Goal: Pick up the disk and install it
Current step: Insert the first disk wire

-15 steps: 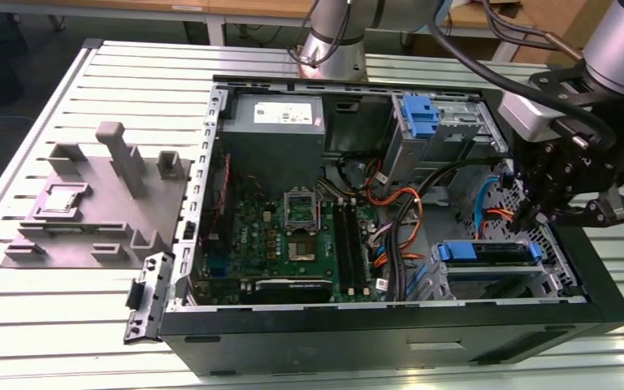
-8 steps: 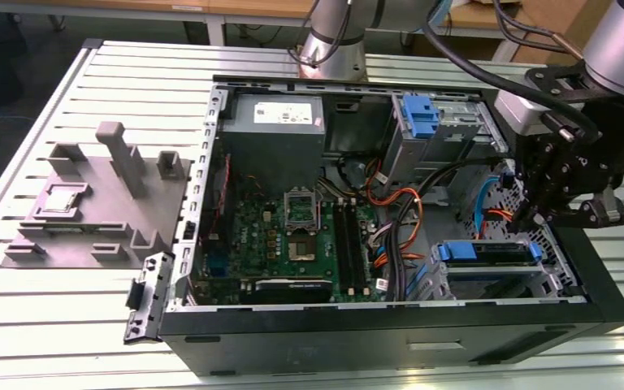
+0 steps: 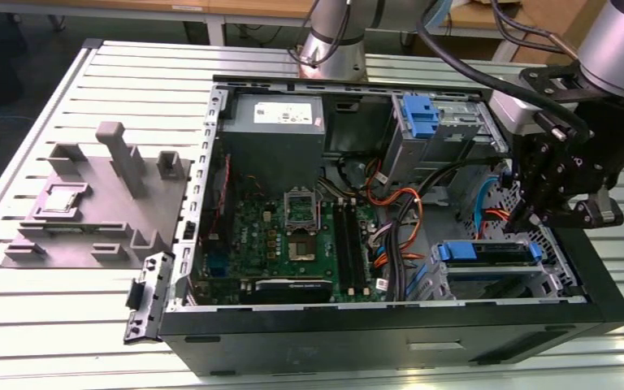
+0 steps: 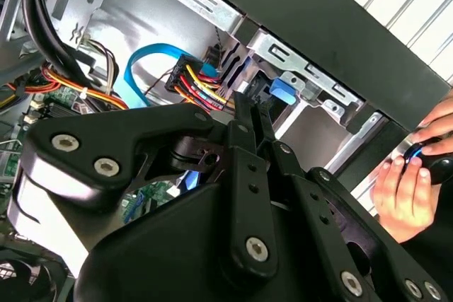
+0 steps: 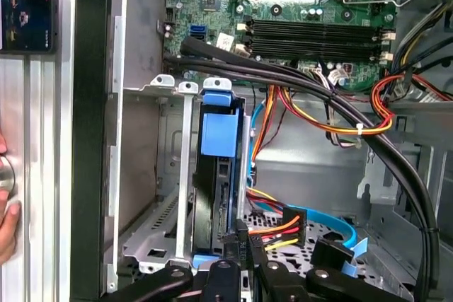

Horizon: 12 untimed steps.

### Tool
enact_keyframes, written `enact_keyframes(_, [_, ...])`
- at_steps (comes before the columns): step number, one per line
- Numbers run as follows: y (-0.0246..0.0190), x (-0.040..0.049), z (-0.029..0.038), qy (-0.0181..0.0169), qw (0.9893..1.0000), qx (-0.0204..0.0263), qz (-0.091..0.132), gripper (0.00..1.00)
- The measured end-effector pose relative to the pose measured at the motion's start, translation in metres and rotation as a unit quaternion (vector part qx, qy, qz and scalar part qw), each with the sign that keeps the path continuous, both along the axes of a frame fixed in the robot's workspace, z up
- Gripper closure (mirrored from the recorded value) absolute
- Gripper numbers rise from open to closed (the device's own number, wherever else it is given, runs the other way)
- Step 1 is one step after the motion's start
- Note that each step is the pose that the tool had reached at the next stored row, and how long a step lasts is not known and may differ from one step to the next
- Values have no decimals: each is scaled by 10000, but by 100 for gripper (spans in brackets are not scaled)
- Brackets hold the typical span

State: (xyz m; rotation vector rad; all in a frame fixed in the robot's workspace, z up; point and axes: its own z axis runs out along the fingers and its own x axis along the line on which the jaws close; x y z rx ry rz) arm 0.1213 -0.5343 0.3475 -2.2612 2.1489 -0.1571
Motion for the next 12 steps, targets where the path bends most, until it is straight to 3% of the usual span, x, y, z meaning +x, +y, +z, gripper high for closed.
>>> enact_keyframes(5, [-13,-4,0,0,10000,2,0,83])
enact_keyframes(7, [-31,-4,0,0,10000,23,0,83])
enact_keyframes(9, [-53,-6,-1,0,10000,84,-1,83])
enact_keyframes(12, [-83,-7,-3,0,9998,222,-2,83])
